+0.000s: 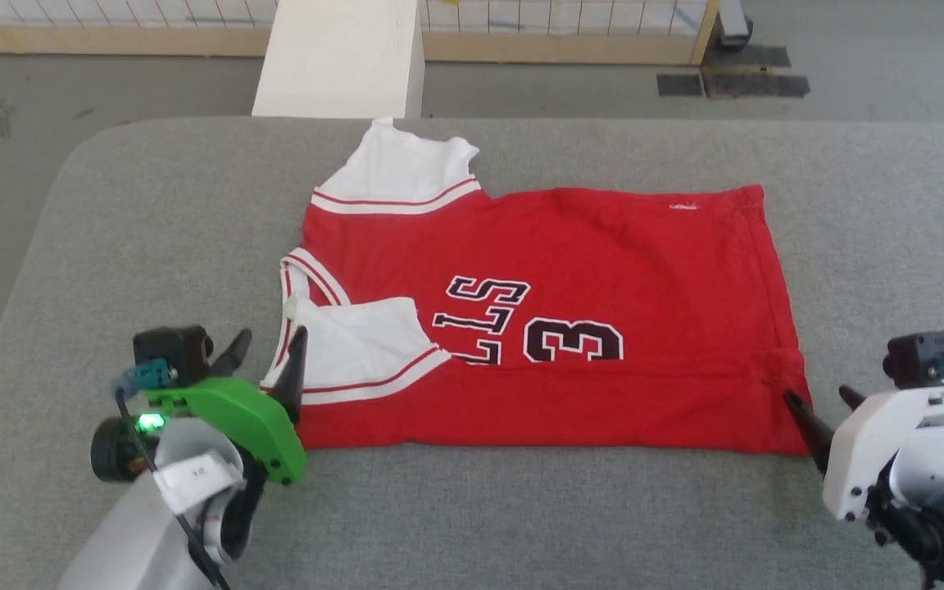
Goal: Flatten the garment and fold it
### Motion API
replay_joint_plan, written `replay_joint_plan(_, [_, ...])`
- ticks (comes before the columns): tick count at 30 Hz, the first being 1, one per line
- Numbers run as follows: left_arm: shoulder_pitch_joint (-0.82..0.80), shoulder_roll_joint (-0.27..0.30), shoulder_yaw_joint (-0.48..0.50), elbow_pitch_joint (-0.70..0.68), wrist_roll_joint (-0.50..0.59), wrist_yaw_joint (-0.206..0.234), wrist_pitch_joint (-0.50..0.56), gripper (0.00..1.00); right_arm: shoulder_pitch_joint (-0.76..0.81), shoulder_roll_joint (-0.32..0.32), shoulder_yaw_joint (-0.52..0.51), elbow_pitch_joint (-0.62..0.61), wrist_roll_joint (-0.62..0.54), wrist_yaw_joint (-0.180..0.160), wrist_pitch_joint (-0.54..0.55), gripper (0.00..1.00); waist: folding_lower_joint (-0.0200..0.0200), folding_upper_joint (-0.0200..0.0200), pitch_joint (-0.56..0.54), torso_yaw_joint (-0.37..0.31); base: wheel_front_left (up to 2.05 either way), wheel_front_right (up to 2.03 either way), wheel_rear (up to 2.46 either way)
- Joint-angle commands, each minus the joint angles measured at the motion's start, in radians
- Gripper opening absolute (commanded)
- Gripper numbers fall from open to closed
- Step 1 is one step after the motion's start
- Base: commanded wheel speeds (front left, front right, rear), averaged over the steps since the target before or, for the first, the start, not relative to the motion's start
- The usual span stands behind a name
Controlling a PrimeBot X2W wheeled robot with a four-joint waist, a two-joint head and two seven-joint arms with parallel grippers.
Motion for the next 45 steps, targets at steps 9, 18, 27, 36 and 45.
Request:
replay_joint_plan(9, [0.114,0.037,-0.046,-0.113,0.017,0.125,0.141,1.0,0.121,0.197,-0.141,-0.197,-0.173,-0.002,0.196,1.0,0.0,0.0013,-0.008,0.006,0.0,0.0,0.0])
replay_joint_plan(18, [0.106,0.088,-0.068,-0.12,0.061,0.225,0.259,1.0,0.156,0.239,-0.157,-0.303,-0.191,-0.002,0.254,1.0,0.0,0.0013,0.047,-0.014,0.0,0.0,0.0])
replay_joint_plan(27, [0.087,0.088,-0.091,-0.119,0.044,0.23,0.349,1.0,0.149,0.245,-0.155,-0.327,-0.194,-0.002,0.256,1.0,0.0,0.0013,0.095,-0.031,0.0,0.0,0.0])
replay_joint_plan(36, [0.085,0.08,-0.108,-0.106,0.001,0.185,0.398,0.0,0.129,0.246,-0.166,-0.321,-0.226,-0.002,0.253,1.0,0.0,0.0013,0.093,-0.028,0.0,0.0,0.0])
replay_joint_plan(45, [0.098,0.098,-0.11,-0.204,0.027,0.205,0.37,0.0,0.071,0.246,-0.186,-0.235,-0.263,-0.002,0.286,1.0,0.0,0.0013,0.065,0.003,0.0,0.0,0.0])
